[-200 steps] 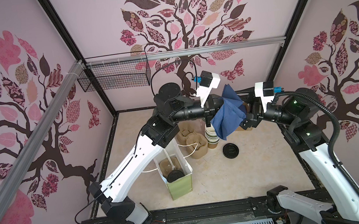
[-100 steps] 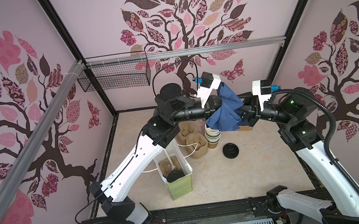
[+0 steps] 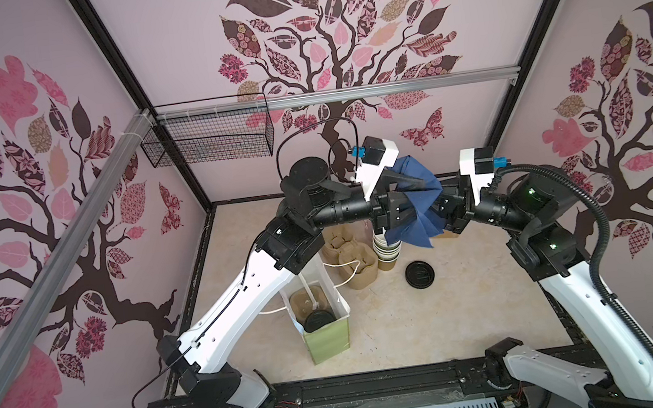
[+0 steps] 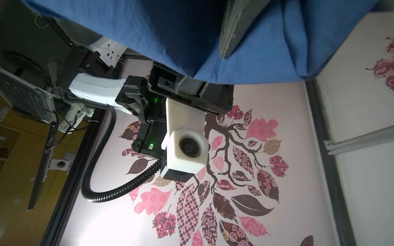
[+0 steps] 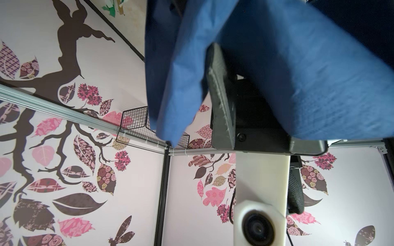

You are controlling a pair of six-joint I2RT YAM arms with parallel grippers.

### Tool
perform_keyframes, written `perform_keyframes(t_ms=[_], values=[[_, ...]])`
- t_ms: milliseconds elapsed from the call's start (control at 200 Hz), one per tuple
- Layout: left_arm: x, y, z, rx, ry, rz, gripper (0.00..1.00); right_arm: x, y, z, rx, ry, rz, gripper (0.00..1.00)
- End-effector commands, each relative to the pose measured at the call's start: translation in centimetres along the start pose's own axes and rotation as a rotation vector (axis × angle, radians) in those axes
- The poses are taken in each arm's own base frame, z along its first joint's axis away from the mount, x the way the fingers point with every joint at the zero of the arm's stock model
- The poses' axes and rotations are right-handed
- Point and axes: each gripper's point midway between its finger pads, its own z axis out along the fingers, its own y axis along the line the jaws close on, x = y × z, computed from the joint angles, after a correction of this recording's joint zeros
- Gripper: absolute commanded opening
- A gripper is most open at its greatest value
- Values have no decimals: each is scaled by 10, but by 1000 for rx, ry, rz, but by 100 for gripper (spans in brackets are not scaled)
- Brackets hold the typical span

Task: Pack a coffee takeout order
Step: Pick up the tissues from the napkin box.

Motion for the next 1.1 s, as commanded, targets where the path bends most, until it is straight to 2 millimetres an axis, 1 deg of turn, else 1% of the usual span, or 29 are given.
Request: perform_keyframes(t_ms=[0,40,115,240,295,320,375,415,490,540,550,575,620,695,755,890,940,1010,1080,1095], values=[[-19,8,-22,-159,-56,121,69,-5,-6,-8,92,1,9,0],[-23,12,-31,-217,-67,149,76,-2,-11,-9,128,18,22,0],[-27,16,-50,-318,-83,192,81,5,-22,-12,198,57,38,0],[-29,15,-88,-461,-90,237,83,14,-39,-16,292,124,52,0],[-30,14,-105,-522,-92,233,83,15,-41,-15,300,147,57,0],[-33,13,-115,-556,-103,226,83,16,-42,-14,296,159,58,0],[-37,19,-139,-670,-117,182,83,16,-41,-12,290,171,56,0],[-38,25,-162,-781,-128,121,83,17,-40,-8,289,183,48,0],[-33,35,-206,-990,-117,9,81,18,-31,3,272,217,16,0],[-17,39,-234,-1114,-87,-102,81,21,-23,13,257,245,-4,0],[-17,39,-240,-1139,-89,-116,80,21,-21,15,254,249,-10,0],[-8,39,-253,-1199,-56,-151,80,24,-17,21,247,266,-19,0],[8,37,-280,-1314,-44,-271,79,28,-6,33,224,289,-30,0],[33,26,-311,-1435,17,-417,78,33,10,51,188,315,-36,0],[53,14,-335,-1529,59,-541,79,38,27,67,153,328,-34,0],[86,-7,-361,-1627,177,-696,81,45,65,100,79,347,-31,0],[98,-13,-368,-1656,197,-741,83,47,75,111,64,348,-18,0],[112,-18,-367,-1632,213,-788,85,50,84,124,51,345,0,0],[125,-21,-364,-1612,221,-834,92,56,90,134,57,360,-10,0],[128,-21,-363,-1608,225,-842,92,60,90,137,60,374,-18,0]])
